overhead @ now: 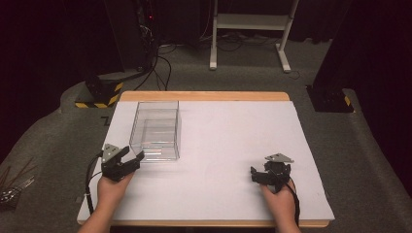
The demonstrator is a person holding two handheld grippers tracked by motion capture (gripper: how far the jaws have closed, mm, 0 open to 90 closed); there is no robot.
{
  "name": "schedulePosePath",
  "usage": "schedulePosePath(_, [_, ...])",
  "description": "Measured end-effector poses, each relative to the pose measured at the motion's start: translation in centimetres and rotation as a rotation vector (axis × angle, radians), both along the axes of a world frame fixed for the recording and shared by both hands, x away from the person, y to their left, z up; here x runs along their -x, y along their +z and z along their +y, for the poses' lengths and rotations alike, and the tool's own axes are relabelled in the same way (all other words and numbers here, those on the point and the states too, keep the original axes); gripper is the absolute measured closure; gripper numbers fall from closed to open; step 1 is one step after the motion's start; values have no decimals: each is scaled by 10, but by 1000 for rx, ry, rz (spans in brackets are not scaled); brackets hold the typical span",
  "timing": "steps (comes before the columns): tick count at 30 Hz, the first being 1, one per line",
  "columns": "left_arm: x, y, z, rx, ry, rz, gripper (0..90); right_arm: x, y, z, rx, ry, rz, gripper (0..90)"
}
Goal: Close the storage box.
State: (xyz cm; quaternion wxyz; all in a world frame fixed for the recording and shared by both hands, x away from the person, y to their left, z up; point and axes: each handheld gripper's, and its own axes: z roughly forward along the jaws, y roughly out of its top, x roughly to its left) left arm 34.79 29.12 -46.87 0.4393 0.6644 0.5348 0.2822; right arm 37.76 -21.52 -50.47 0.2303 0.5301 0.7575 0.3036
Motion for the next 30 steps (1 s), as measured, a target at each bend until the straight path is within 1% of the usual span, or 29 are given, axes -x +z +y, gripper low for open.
schedulePosePath(4, [-3, -1, 1, 5, 3, -4, 310, 0, 0, 0, -1, -2, 1, 95])
schedulePosePath(7, [-6, -2, 2, 17, 8, -3, 295, 0, 0, 0, -1, -2, 1, 94])
schedulePosePath(9, [-7, -2, 3, 16, 8, -4, 287, 0, 0, 0, -1, 0, 0, 95])
schedulePosePath(11, [-9, -2, 3, 21, 12, 0, 279, 0, 0, 0, -1, -1, 0, 95])
schedulePosePath(20, [-17, -2, 3, 20, 19, 3, 269, 0, 0, 0, 0, 0, 0, 94])
schedulePosePath(21, [-18, -2, 3, 25, 22, 3, 269, 0, 0, 0, 0, 0, 0, 95])
schedulePosePath(30, [-23, -5, 0, 31, 48, -16, 281, 0, 0, 0, -1, 1, 0, 95])
